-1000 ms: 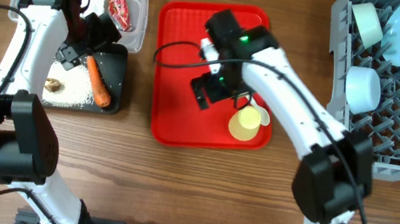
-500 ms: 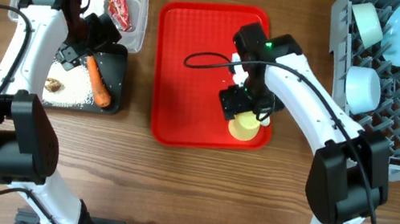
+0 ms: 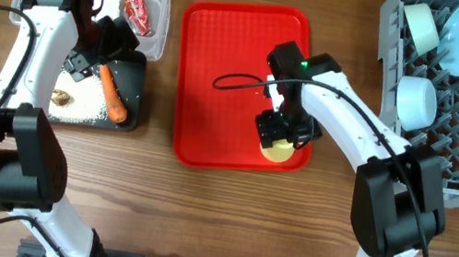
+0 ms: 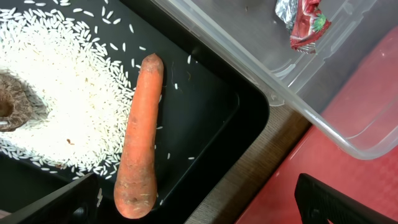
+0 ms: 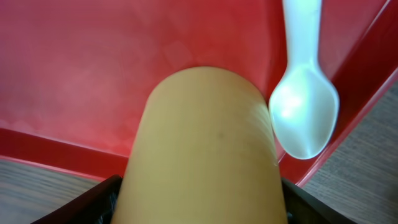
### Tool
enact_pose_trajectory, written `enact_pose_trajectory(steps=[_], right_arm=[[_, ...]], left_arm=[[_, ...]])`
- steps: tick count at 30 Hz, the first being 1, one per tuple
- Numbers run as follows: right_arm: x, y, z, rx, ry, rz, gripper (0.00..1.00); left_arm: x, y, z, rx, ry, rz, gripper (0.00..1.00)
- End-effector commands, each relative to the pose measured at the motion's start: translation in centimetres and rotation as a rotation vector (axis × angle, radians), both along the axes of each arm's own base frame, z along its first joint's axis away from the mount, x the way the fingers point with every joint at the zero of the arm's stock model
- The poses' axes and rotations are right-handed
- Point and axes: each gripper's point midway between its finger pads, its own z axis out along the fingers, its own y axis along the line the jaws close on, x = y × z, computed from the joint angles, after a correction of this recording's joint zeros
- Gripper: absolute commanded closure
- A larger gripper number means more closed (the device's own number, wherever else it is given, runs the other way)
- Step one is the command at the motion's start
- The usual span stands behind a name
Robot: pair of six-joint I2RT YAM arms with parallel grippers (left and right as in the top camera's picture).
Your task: Sort waste into correct bins and load items into the dishwasher rack
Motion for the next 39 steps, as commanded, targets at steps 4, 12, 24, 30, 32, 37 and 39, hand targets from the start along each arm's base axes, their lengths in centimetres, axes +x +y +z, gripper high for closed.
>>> enact_pose_trajectory(steps=[4, 12, 24, 30, 32, 37, 39], right_arm=[[0.0, -0.1, -0.4, -0.012, -0.012, -0.013, 0.29], [0.8, 0.0, -0.1, -0.012, -0.042, -0.013, 0.37], [3.8, 0.3, 6.4, 0.039, -0.142, -0.013, 0.36], [5.4, -0.7, 8.0, 0.062, -0.178, -0.032, 0.36], [6.0, -0.5, 8.1, 0.074, -0.200, -0.009, 0.29], [8.4, 1.4, 8.2, 0.127, -0.305, 0.029, 0.14], [9.0, 2.3, 7.8, 0.150, -0.324, 0.044, 0.12]], left_arm=[[0.5, 0.4, 1.7, 0.019, -0.046, 0.003, 0.00], [0.5, 0.4, 1.7, 0.019, -0.047, 0.004, 0.00], [0.5, 0.4, 1.7, 0.019, -0.047, 0.004, 0.00], [0.5, 0.4, 1.7, 0.019, -0.047, 0.004, 0.00], [0.5, 0.4, 1.7, 0.019, -0.046, 0.004, 0.00], [0.5, 0.4, 1.7, 0.019, -0.047, 0.004, 0.00], [0.5, 0.4, 1.7, 0.018, -0.046, 0.004, 0.00]])
